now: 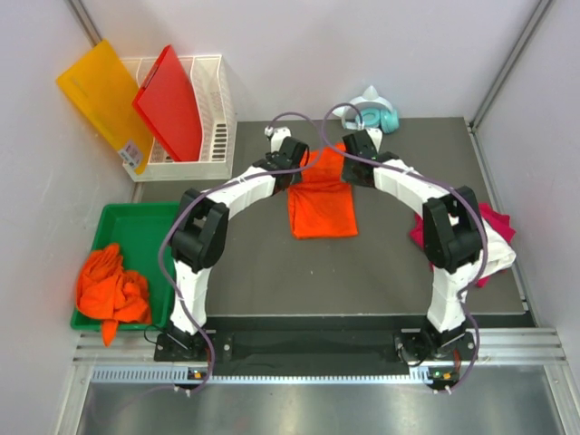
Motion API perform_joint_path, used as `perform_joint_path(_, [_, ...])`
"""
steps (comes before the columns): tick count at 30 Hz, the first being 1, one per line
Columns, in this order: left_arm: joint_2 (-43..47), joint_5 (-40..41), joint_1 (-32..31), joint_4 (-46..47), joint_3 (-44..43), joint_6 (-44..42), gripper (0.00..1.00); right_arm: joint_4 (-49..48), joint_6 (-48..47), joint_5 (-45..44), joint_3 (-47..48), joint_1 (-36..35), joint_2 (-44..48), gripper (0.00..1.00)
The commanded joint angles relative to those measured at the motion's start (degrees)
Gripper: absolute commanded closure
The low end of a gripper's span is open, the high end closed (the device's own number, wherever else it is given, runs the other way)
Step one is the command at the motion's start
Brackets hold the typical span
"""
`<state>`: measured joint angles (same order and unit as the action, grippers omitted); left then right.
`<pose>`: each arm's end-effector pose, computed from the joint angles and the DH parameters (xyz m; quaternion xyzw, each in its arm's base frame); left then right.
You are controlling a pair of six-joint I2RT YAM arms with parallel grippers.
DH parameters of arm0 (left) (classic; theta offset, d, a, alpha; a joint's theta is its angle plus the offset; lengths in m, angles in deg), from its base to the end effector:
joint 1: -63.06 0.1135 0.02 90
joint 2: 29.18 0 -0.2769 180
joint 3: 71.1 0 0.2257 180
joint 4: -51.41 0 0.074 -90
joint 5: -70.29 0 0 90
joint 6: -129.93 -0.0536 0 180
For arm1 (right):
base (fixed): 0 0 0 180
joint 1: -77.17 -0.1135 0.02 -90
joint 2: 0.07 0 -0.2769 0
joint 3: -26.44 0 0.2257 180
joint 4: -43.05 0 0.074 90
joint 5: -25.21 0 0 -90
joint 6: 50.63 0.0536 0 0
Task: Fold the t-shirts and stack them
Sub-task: Fold the folded rectangular tshirt in 1/3 of the way
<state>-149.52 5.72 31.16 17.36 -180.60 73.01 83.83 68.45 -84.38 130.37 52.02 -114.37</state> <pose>0.4097 -0.2279 0.2236 -0.0937 0.8999 -0.0295 0.4248 0.4005 0.1682 0.2283 0.0884 0.9268 0.0066 0.3648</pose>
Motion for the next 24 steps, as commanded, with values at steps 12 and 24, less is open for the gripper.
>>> perform_joint_path(12, [11.10, -3.98, -4.57, 7.11, 14.81, 3.92, 0.70, -4.97, 2.30, 1.31, -8.72, -6.94, 4.80, 0.86])
perform_joint_path(24, [-0.86, -5.21, -3.70, 2.38, -0.13, 1.99, 0.79, -0.67, 0.19, 2.19, 10.35, -3.95, -6.90, 0.91])
